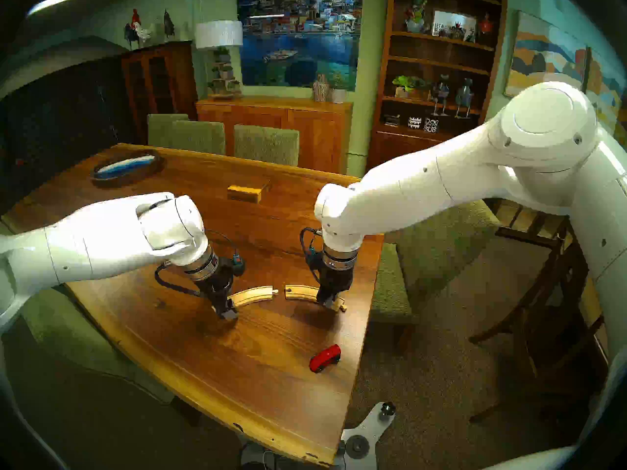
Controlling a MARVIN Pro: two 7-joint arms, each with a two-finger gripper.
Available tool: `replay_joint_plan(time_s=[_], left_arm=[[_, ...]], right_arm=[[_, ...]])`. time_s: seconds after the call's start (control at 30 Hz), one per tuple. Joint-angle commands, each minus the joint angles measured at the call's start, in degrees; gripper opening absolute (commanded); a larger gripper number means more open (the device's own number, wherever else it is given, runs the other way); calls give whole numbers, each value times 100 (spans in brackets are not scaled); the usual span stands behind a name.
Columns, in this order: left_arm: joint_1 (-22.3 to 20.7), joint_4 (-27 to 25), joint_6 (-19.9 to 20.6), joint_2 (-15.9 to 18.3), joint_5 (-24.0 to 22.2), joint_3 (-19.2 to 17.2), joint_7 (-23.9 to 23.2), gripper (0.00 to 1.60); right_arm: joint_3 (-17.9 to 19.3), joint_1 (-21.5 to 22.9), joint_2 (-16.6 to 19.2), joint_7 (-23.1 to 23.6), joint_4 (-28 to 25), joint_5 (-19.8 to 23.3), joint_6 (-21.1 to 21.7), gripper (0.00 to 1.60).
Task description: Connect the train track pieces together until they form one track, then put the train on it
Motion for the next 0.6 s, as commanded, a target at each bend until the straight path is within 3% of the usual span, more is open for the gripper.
replay_joint_plan(time_s=[0.0, 0.57], left_arm=[[-170, 9, 11, -10, 15, -122, 7, 160], [-170, 9, 11, -10, 15, -122, 7, 160]], right_arm=[[11, 17, 15, 3, 73, -29, -46, 0], [-3, 20, 6, 38, 81, -46, -54, 0]])
